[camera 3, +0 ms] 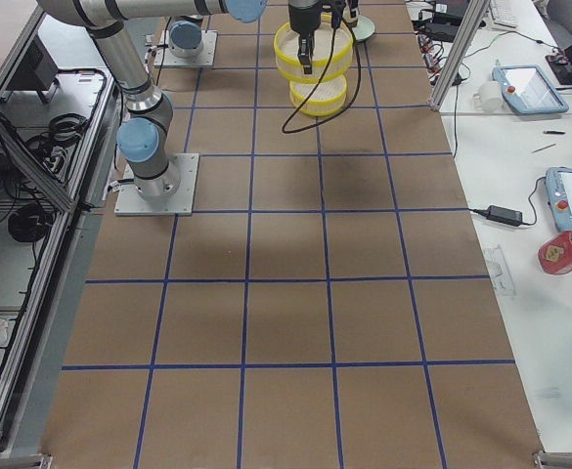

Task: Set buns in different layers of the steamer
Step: 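Lift the top tier farther from the robot while the left lifts the white bun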

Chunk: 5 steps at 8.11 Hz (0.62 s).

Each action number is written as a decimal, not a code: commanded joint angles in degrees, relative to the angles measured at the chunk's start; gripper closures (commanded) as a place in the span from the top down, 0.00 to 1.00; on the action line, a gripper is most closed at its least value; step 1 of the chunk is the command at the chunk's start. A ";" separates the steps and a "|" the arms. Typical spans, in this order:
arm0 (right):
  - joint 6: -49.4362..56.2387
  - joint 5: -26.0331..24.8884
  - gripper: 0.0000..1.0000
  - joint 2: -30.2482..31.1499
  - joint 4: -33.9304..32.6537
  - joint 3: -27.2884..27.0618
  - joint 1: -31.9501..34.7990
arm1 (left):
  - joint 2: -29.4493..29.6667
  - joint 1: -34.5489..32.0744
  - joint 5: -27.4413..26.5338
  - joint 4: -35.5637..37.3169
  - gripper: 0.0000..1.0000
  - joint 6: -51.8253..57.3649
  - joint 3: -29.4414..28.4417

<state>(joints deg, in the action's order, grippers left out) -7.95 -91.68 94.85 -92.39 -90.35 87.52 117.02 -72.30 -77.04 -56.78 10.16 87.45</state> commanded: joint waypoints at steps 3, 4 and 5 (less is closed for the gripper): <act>0.66 -0.17 0.04 2.61 5.71 0.09 -1.74 | -9.53 -15.10 -0.31 -12.48 0.00 -14.24 0.09; 0.92 0.01 0.03 2.53 5.64 0.00 -1.83 | -9.18 -19.24 0.22 -12.48 0.00 -18.47 0.53; 0.92 -0.25 0.03 2.53 5.64 0.00 -1.83 | -8.57 -22.24 0.13 -11.61 0.00 -20.94 2.79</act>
<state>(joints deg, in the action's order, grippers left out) -7.18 -91.78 97.26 -87.15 -90.29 85.77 107.95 -87.97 -77.12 -68.88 -4.53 87.87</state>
